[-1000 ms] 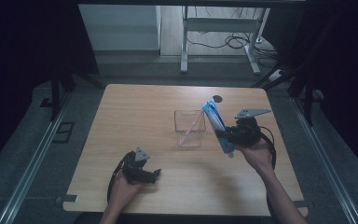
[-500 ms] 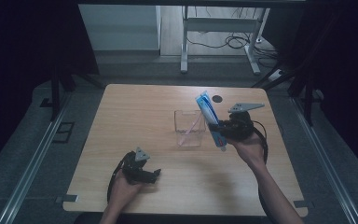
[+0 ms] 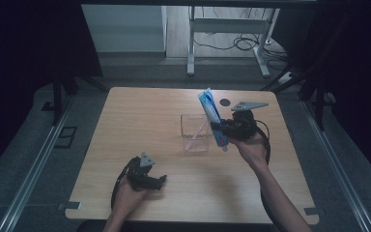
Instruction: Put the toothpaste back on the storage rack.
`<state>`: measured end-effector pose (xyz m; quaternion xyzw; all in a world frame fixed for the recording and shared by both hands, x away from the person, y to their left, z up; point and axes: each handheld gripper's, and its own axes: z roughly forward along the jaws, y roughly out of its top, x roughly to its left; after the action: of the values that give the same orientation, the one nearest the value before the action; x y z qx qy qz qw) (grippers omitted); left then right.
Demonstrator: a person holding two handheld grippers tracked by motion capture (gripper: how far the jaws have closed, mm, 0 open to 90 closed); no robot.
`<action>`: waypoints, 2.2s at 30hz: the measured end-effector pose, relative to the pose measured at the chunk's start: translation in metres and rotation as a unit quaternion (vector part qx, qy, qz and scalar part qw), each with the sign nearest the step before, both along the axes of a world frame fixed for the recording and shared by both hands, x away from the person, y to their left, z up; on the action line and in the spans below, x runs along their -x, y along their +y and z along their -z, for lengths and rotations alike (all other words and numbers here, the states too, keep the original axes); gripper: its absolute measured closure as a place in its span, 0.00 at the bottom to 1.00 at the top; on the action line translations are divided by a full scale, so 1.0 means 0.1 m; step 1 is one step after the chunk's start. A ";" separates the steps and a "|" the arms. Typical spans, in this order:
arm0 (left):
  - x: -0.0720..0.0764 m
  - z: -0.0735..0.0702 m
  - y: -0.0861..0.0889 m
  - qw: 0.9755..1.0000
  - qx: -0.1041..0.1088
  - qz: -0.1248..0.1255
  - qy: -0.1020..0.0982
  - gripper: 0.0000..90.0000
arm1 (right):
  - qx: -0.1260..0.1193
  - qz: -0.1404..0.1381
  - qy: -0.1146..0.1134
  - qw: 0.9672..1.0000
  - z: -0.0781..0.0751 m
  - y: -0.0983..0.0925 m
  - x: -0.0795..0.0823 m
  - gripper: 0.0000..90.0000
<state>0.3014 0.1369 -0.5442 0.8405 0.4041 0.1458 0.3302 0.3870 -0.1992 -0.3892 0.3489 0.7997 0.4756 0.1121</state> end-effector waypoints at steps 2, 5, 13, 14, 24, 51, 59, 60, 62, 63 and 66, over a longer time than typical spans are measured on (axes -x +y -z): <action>0.00 0.00 0.00 1.000 0.000 0.000 0.000 0.07 | -0.002 0.001 -0.001 1.000 -0.01 0.02 -0.01 0.80; 0.00 0.00 0.00 1.000 0.000 0.000 0.000 0.07 | -0.006 0.002 -0.003 1.000 -0.01 0.05 -0.04 0.80; 0.00 0.00 0.00 1.000 -0.002 0.001 0.000 0.07 | -0.011 0.005 -0.010 1.000 -0.04 0.15 -0.09 0.80; 0.00 0.00 0.00 1.000 -0.001 0.000 0.000 0.07 | -0.012 0.005 -0.012 1.000 -0.05 0.16 -0.10 0.80; 0.00 0.00 0.00 1.000 -0.002 0.000 0.000 0.07 | -0.015 0.006 -0.021 1.000 -0.07 0.30 -0.17 0.80; 0.00 0.00 0.00 1.000 -0.003 0.002 0.001 0.06 | -0.012 0.019 -0.038 0.999 0.14 0.55 -0.36 0.80; 0.00 0.00 0.00 1.000 -0.002 0.000 0.002 0.06 | -0.012 0.024 -0.044 0.999 0.18 0.60 -0.39 0.80; 0.00 0.00 0.00 1.000 -0.002 0.000 0.001 0.06 | -0.013 0.024 -0.047 0.999 0.18 0.60 -0.40 0.80; 0.00 0.00 0.00 1.000 -0.001 0.000 0.002 0.06 | -0.014 0.025 -0.048 0.998 0.18 0.61 -0.40 0.80; 0.00 0.00 0.00 1.000 -0.001 0.000 0.002 0.07 | -0.013 0.027 -0.049 0.998 0.19 0.62 -0.41 0.80; 0.00 0.00 0.00 1.000 -0.001 0.000 0.002 0.06 | -0.013 0.028 -0.051 0.998 0.22 0.64 -0.42 0.80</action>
<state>0.3012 0.1370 -0.5441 0.8411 0.4046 0.1449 0.3285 0.4285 -0.1355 -0.4114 0.3479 0.7769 0.4994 0.1613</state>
